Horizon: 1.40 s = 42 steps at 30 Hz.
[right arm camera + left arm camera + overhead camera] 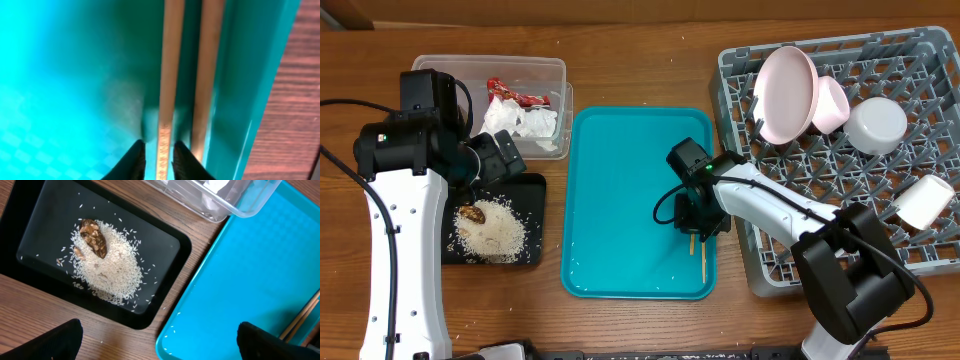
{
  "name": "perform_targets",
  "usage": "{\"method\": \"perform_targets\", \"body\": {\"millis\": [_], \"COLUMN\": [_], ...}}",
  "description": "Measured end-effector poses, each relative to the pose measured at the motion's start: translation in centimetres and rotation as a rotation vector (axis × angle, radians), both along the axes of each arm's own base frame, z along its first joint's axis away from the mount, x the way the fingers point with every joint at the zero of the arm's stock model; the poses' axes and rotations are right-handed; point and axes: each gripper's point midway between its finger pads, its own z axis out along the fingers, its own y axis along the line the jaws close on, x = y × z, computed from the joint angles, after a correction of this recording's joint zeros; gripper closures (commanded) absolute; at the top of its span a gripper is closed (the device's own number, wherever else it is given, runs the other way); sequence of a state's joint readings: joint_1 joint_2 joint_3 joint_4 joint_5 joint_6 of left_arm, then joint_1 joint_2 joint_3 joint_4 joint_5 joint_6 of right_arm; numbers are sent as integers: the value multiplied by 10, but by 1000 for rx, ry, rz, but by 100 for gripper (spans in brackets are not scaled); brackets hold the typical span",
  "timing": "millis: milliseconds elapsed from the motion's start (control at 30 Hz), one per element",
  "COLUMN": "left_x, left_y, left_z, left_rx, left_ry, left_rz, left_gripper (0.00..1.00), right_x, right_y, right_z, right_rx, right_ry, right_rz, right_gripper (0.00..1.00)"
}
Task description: Sort waste into correct bins and load items into the dishwasher
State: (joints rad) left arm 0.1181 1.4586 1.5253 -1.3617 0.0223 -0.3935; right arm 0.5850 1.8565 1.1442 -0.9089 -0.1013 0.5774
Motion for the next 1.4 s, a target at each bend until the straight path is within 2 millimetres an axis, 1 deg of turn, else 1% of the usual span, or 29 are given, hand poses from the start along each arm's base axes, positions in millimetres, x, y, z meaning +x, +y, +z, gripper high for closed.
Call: {"method": "perform_targets", "body": {"millis": [33,133,467,633,700,800,900,967,1000,1033,1067,1167,1267,1333,1400], "left_x": [0,0,0,0,0,0,0,0,0,0,0,0,0,0,0], "left_y": [0,0,0,0,0,0,0,0,0,0,0,0,0,0,-1], "left_z": [0,0,0,0,0,0,0,0,0,0,0,0,0,0,0], "left_rx": [0,0,0,0,0,-1,0,0,0,0,0,-1,0,-1,-4], "left_ry": [0,0,0,0,0,1,0,0,0,0,0,0,0,0,0], "left_rz": [0,0,0,0,0,0,0,0,0,0,0,0,0,0,-1], "left_gripper": [0,0,0,0,0,0,0,0,0,0,0,0,0,0,0], "right_x": [-1,-2,-5,-14,-11,1,15,25,29,31,33,37,43,42,42], "right_y": [0,-1,0,-6,-5,0,-1,-6,-10,-13,-17,-22,-14,-8,-4], "right_z": [0,0,1,5,14,41,86,109,119,124,127,124,116,106,90], "right_rx": [1,-1,3,-24,-21,5,49,75,83,88,88,82,92,90,68], "right_ry": [3,11,22,62,58,4,-88,-147,-173,-186,-194,-196,-218,-210,-186], "right_rz": [0,0,1,15,36,67,91,92,92,86,85,80,90,97,101], "right_gripper": [91,96,96,96,96,96,96,92,87,78,75,67,55,52,52]}}
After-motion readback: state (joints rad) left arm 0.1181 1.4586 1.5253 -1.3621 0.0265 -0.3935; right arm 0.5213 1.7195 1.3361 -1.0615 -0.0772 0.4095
